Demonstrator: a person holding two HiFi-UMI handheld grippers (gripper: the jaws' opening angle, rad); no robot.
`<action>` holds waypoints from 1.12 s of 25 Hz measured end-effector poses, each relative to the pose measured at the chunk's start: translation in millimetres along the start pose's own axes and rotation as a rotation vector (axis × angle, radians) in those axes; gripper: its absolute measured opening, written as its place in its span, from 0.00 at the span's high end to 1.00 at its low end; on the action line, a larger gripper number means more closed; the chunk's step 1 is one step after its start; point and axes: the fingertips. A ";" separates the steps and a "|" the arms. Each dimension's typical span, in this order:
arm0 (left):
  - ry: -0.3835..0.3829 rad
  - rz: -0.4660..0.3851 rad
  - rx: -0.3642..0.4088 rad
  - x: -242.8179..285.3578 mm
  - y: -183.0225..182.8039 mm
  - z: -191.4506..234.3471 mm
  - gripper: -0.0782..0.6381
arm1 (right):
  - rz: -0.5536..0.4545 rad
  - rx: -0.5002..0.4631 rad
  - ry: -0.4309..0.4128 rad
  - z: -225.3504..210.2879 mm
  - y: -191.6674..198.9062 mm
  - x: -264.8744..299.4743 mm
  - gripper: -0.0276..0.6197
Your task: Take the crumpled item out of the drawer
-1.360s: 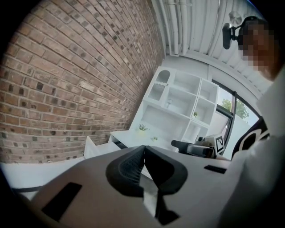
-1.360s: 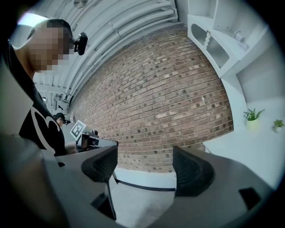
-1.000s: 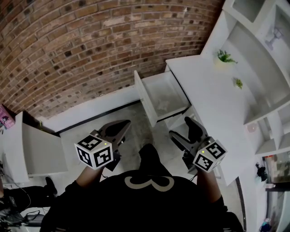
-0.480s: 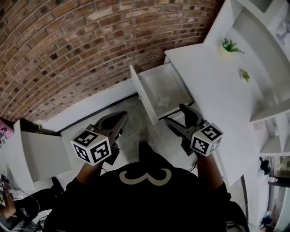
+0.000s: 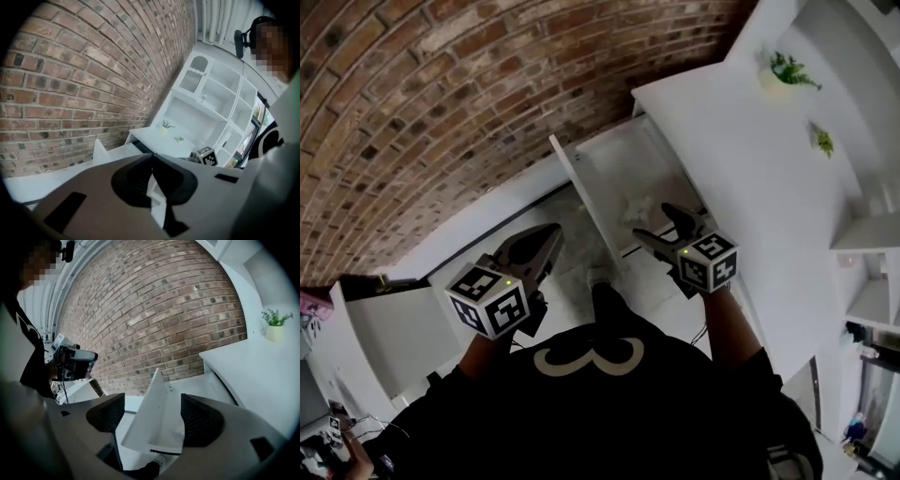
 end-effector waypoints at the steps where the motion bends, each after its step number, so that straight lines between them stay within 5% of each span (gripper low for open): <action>1: 0.002 0.010 -0.004 6.5 -0.6 4.8 0.89 | 0.019 0.003 0.004 -8.9 4.4 8.7 0.40; 21: -0.053 0.025 -0.063 60.2 -27.4 98.5 0.89 | 0.534 -0.034 0.093 -133.5 115.5 130.1 0.39; 28: -0.076 0.022 -0.071 55.3 -23.4 114.3 0.89 | 0.724 -0.189 0.045 -138.3 146.0 147.2 0.39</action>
Point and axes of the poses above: the fingertips, and each gripper's own axes: x forward along the fingers, z to its left, y out of its underside, and after that the axes turned 2 degrees about y, right-handed
